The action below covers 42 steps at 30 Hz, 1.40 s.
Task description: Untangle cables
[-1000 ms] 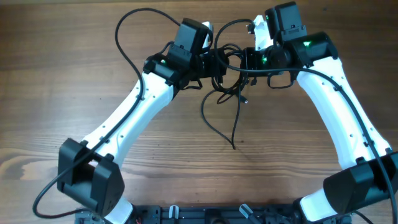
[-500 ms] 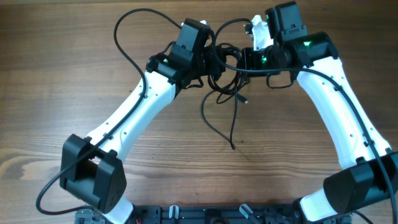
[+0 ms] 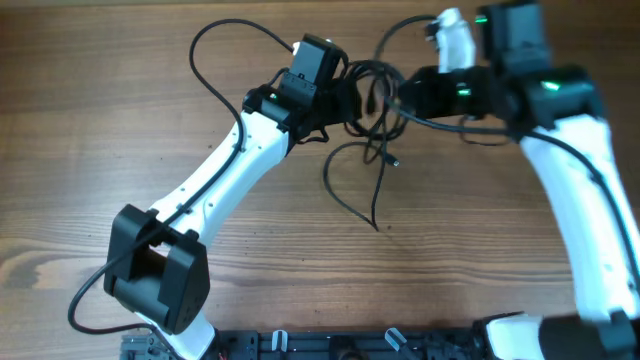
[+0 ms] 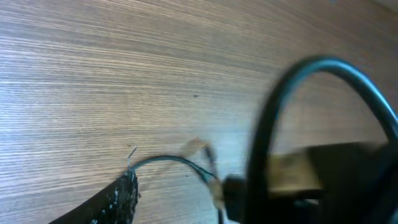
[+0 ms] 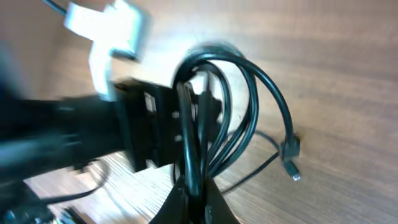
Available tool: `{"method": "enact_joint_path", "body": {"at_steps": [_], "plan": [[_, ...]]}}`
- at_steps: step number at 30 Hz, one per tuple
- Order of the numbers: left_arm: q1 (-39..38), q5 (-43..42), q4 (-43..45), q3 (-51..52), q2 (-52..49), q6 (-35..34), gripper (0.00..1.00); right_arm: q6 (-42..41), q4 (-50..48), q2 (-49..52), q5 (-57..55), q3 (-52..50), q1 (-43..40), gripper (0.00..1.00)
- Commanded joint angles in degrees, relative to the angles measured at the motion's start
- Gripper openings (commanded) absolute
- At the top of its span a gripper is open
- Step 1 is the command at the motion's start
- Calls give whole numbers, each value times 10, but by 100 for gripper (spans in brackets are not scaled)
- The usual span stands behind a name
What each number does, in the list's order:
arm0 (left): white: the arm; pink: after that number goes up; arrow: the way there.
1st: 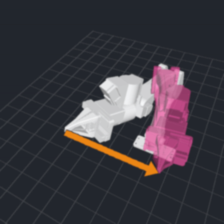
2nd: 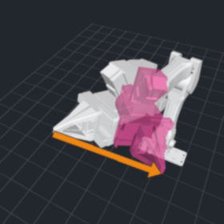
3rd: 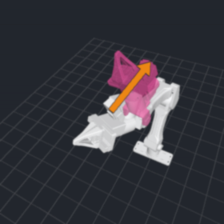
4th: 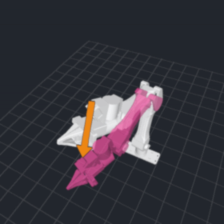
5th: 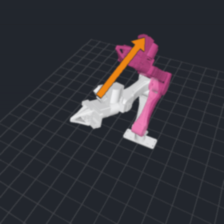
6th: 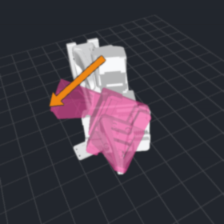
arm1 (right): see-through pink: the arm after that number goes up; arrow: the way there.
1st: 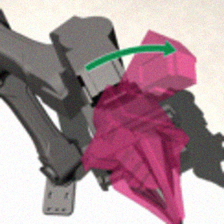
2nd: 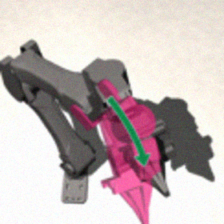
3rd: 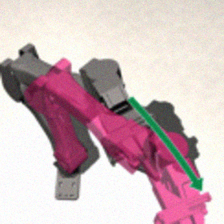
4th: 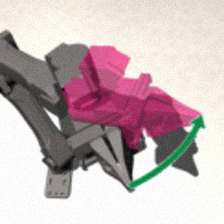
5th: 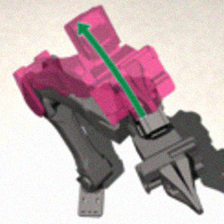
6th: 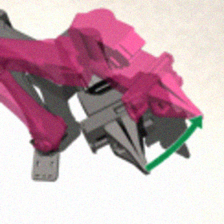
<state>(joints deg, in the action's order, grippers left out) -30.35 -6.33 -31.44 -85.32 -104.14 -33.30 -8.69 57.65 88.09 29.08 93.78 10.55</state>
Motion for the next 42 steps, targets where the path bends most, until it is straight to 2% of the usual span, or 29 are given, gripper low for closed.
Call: {"method": "enact_joint_path", "body": {"at_steps": [1,6,10,12,15,19,21,26,34,35,37,39,42], "plan": [[3,25,-16,-2,-6,-6,61,12,-9,-67,90,5,-57,4],[3,30,-36,-2,-6,-6,61,10,-15,-93,152,5,-129,4],[3,35,-48,-1,-6,-6,61,-35,-19,-93,160,4,-188,4],[3,35,-51,-1,-6,-6,59,-55,-19,-91,147,4,-214,4],[3,35,-53,-1,-6,-6,56,-91,-5,-83,57,4,-245,4],[3,35,-50,-2,-6,-6,38,-110,40,-60,-70,2,-242,4],[3,34,-42,-2,-6,-6,35,-108,60,-40,-90,-2,-236,4],[3,16,-9,-2,3,-6,34,-88,67,21,-79,-35,-216,4],[3,-7,27,-2,70,-6,4,-30,57,131,-31,-54,-179,5],[3,-7,29,-2,82,-5,4,-28,56,138,-28,-54,-176,5],[3,-7,32,-2,102,-3,4,-11,55,153,-6,-54,-169,8],[5,-6,35,-2,122,-2,5,27,54,160,41,-54,-162,21],[10,-7,31,-2,134,-2,10,44,54,160,66,-54,-153,28]]}}
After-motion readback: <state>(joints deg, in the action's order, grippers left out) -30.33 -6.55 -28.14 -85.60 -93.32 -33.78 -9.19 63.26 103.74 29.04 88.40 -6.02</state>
